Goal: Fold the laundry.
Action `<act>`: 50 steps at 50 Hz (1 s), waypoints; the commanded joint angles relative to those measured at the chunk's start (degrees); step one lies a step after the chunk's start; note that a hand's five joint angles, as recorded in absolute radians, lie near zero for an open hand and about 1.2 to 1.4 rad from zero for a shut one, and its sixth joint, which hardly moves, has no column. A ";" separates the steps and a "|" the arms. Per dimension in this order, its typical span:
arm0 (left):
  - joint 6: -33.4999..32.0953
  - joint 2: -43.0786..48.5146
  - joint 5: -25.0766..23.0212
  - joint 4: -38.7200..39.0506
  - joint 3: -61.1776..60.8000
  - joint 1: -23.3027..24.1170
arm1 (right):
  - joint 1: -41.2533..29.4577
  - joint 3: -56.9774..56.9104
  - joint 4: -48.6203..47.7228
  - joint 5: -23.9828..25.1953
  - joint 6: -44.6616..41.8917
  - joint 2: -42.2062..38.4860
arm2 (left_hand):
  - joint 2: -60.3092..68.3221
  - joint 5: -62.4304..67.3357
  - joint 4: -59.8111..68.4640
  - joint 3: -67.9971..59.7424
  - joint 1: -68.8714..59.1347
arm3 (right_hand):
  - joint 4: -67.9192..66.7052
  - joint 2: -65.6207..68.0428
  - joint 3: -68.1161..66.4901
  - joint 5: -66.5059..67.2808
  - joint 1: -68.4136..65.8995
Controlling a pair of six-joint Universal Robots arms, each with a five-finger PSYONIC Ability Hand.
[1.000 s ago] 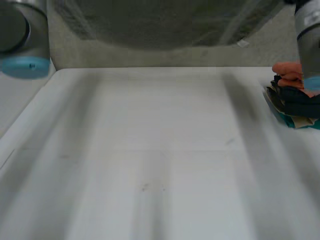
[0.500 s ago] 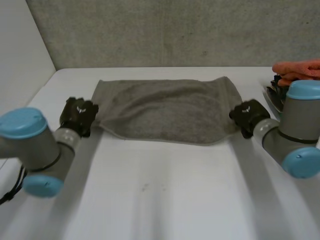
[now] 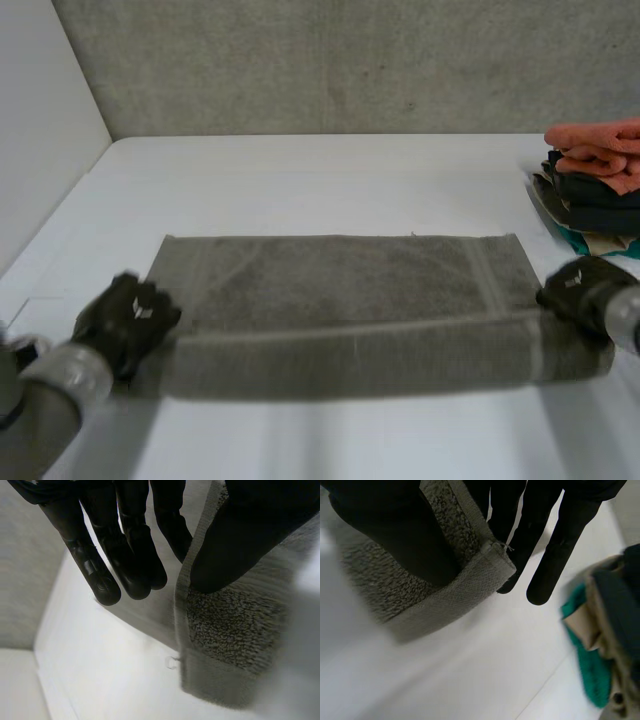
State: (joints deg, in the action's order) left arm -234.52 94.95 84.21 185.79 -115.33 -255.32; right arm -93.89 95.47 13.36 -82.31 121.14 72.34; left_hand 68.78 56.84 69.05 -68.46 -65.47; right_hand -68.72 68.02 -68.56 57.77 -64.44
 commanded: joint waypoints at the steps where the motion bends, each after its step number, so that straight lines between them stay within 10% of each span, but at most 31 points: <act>1: 4.15 21.28 2.70 12.38 21.24 4.47 | -5.86 -13.10 -13.17 -3.28 6.22 -14.58 | 11.22 13.16 10.95 -11.54 -14.53 | -11.28 11.98 -11.44 12.23 -15.56; 17: 4.15 49.01 12.38 13.63 60.57 8.25 | -8.67 -32.54 -28.66 -8.04 6.39 -32.61 | 11.22 13.16 10.95 -11.54 -14.53 | -11.28 11.98 -11.44 12.23 -15.56; 18: 4.33 49.10 12.29 13.63 60.75 8.69 | -8.85 -32.89 -28.57 -8.21 6.39 -32.79 | 2.58 4.52 2.31 -2.91 -5.90 | 7.65 -6.95 7.48 -6.69 3.37; 19: 4.16 49.18 12.29 13.80 60.40 9.48 | -9.29 -32.80 -28.48 -8.56 6.57 -32.87 | -47.80 -45.85 -48.07 47.47 44.48 | 46.30 -45.60 46.14 -45.35 42.02; 20: 4.24 49.19 12.21 13.89 60.22 10.09 | -9.64 -32.63 -28.31 -8.91 6.74 -32.88 | -58.78 -56.84 -59.05 58.46 55.47 | 58.72 -58.02 58.56 -57.77 54.44; 36: 6.96 32.24 12.38 13.80 39.24 14.41 | -6.84 -9.61 -24.71 -2.34 23.79 -11.88 | -58.78 -56.84 -59.05 58.46 55.47 | 58.72 -58.02 58.56 -57.77 54.44; 50: 28.05 15.62 8.26 14.42 19.80 14.32 | 2.92 -1.25 -17.23 7.87 25.29 -8.44 | -58.57 -56.62 -58.84 58.24 55.25 | 43.84 -43.14 43.67 -42.88 39.56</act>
State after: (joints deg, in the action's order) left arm -213.72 114.35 95.04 200.13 -90.69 -240.99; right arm -93.65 92.91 -4.34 -75.80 146.66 64.86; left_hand 11.70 2.82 11.50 -11.90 -10.91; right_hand -19.53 19.07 -19.41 9.87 -18.91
